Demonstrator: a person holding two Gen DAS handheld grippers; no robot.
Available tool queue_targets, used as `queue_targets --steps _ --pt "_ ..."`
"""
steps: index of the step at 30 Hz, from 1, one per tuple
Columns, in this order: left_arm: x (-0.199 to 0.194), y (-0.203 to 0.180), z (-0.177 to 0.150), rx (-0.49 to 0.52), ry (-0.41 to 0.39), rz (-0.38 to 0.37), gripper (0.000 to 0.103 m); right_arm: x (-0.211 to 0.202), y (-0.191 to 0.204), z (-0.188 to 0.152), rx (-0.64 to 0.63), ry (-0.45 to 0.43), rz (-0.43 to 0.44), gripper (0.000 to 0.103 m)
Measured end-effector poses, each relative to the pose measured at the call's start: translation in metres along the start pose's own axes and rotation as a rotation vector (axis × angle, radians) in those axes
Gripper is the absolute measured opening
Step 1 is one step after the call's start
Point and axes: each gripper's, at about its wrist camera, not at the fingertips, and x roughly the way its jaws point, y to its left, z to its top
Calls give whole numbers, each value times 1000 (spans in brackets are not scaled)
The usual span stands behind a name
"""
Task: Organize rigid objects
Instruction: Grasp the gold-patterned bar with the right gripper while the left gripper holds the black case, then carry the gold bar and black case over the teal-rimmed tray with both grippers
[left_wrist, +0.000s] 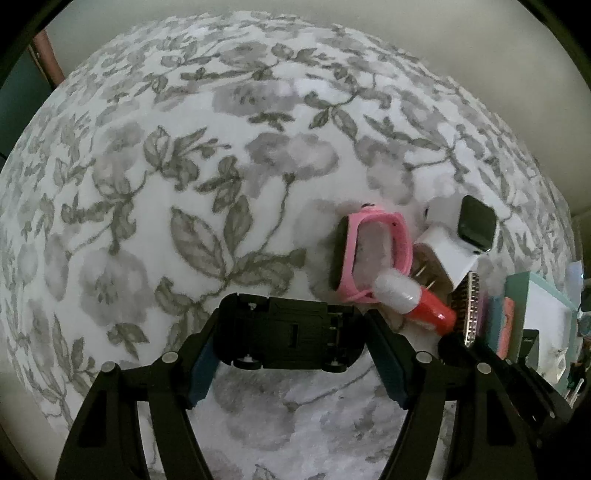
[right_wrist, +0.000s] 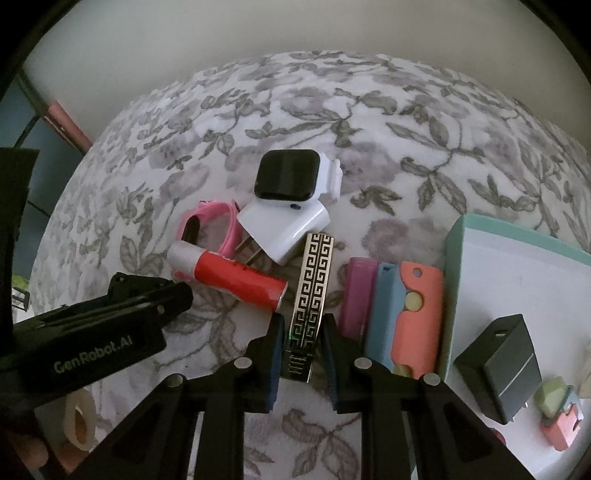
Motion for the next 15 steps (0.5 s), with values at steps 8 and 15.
queue_targets --steps 8,15 --pt "-19 -6 8 18 -53 -21 75 -19 -7 2 30 -35 15 17" --pt "-49 -8 15 43 -142 -34 75 -50 -15 4 59 -108 56 17"
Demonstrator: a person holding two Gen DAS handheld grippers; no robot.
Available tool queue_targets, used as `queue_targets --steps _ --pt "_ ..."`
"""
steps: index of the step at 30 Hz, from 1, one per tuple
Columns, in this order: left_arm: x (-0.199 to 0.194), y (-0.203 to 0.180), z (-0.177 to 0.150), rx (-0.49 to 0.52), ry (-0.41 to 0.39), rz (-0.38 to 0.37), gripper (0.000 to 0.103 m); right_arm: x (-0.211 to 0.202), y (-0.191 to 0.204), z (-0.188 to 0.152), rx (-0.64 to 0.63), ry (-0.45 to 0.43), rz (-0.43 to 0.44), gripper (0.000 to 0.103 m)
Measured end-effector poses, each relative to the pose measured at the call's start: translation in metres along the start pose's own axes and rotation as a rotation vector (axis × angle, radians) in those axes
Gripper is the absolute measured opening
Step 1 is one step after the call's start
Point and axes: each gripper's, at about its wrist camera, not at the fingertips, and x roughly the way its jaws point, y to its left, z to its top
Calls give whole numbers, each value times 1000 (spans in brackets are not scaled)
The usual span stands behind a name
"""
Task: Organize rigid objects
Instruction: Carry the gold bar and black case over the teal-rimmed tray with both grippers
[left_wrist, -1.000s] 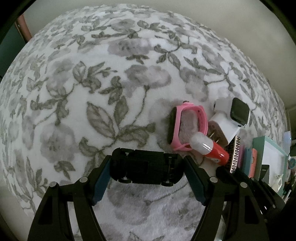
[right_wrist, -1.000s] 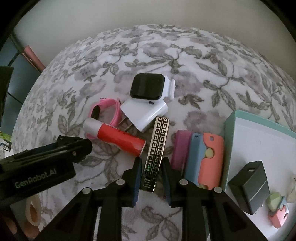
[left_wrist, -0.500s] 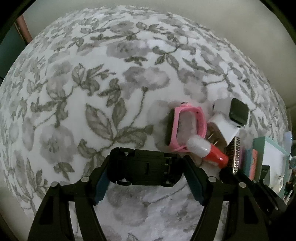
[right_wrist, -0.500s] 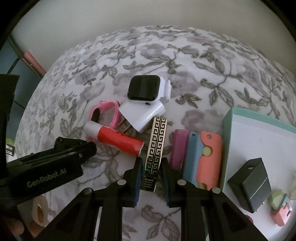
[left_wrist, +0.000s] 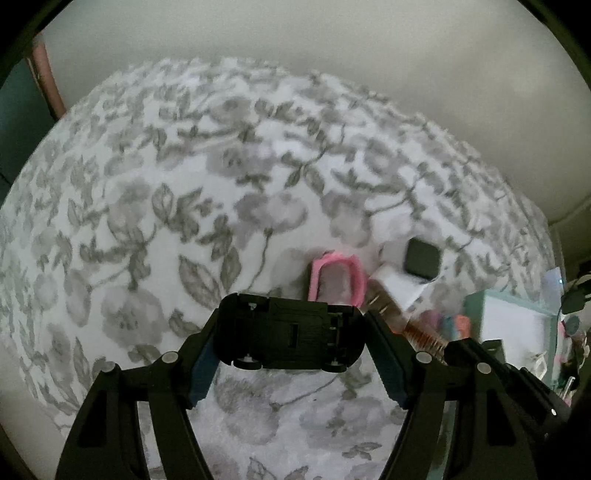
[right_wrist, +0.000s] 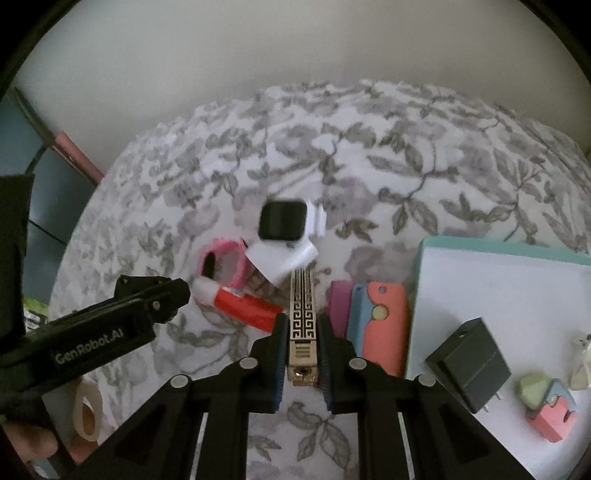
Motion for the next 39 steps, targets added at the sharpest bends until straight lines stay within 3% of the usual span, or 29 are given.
queue_targets --steps 11,18,24,31,39 --pt "-30 -29 -9 71 -64 -29 75 -31 -17 0 38 -51 -1 17" --pt "-41 -54 -14 120 -83 -45 75 -67 -41 0 89 -132 -21 17" --pt "-44 -94 -27 199 -65 -98 75 -104 -87 -3 177 -211 -123 17" --pt "-41 -153 -54 327 -34 -145 75 -131 -152 -17 306 -240 -258 17" --pt "-25 -205 -83 467 12 -155 75 -132 -193 -32 399 -233 -282 17"
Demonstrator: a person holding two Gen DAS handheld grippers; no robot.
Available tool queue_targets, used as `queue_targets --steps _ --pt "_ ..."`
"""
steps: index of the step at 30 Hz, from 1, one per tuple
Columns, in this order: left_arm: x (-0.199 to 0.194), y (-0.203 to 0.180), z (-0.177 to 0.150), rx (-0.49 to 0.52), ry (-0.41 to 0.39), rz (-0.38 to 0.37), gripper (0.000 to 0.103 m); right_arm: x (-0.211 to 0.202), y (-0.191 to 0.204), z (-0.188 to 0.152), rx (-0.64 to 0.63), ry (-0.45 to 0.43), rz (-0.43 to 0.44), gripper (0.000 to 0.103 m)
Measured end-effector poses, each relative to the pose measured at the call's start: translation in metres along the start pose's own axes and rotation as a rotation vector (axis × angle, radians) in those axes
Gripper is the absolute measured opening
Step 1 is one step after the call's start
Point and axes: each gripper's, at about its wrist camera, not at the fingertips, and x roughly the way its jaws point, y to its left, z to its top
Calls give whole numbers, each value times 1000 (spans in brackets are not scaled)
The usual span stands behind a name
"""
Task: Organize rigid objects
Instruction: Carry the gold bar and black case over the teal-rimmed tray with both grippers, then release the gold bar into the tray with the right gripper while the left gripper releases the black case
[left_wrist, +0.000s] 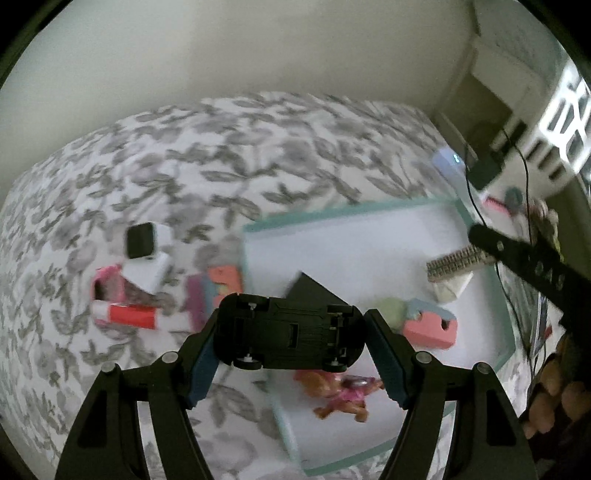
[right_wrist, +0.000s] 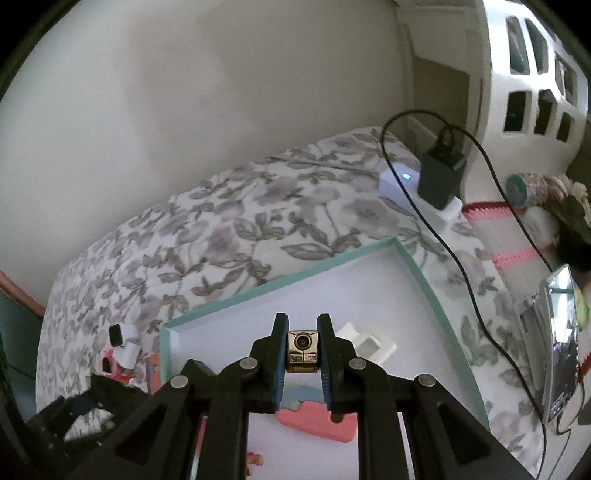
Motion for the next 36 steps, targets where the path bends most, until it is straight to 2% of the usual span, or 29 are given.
queue_targets --steps 15,28,31,33,36 --pt "34 -51 -11 163 57 58 75 24 13 -18 -88 150 -44 17" --pt "39 -51 -10 164 70 75 75 37 8 -22 -62 217 -50 20" --pt "36 -52 -9 170 59 82 76 38 6 -23 -49 223 -54 29" --pt "34 -52 -8 168 51 84 78 36 4 -22 -40 216 -55 40" --pt "29 -49 -6 161 34 84 82 31 4 -20 -36 193 -53 44"
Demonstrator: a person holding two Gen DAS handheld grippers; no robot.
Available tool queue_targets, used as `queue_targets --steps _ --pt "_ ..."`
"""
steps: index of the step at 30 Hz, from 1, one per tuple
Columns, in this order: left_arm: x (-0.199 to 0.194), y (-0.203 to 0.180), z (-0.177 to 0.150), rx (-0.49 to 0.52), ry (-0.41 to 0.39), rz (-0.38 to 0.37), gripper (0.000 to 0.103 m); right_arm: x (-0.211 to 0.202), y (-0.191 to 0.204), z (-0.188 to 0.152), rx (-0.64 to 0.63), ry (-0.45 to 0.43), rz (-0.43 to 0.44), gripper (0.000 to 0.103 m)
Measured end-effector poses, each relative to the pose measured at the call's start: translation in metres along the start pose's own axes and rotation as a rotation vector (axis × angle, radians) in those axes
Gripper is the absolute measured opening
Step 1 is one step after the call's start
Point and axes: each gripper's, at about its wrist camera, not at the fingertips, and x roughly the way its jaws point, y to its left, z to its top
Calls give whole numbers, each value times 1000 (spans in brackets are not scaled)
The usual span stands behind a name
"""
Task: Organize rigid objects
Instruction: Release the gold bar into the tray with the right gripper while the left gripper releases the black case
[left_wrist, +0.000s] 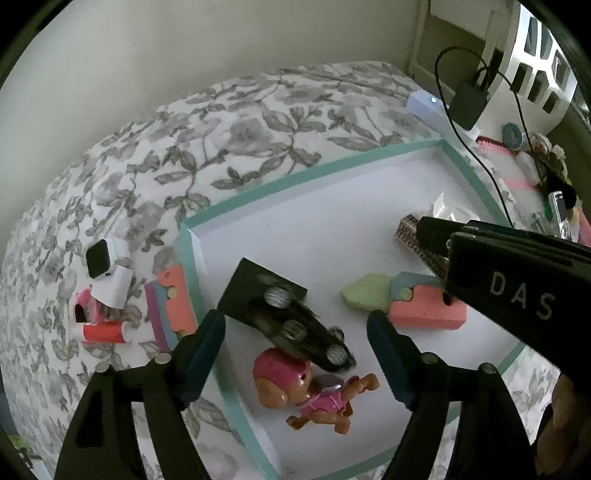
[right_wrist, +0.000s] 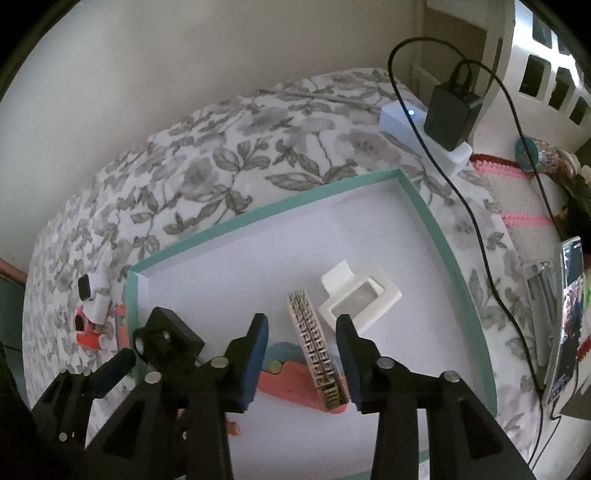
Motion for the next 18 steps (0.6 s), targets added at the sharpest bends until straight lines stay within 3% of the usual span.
queue_targets --steps 7,16,18 --pt "-9 17 3 -52 -34 4 82 -9 0 3 7 -43 3 46" --pt "-16 67 1 -211 -49 34 83 -6 1 2 7 -39 5 45" --pt "-17 80 0 -248 -56 44 89 -5 4 2 -4 -35 4 45"
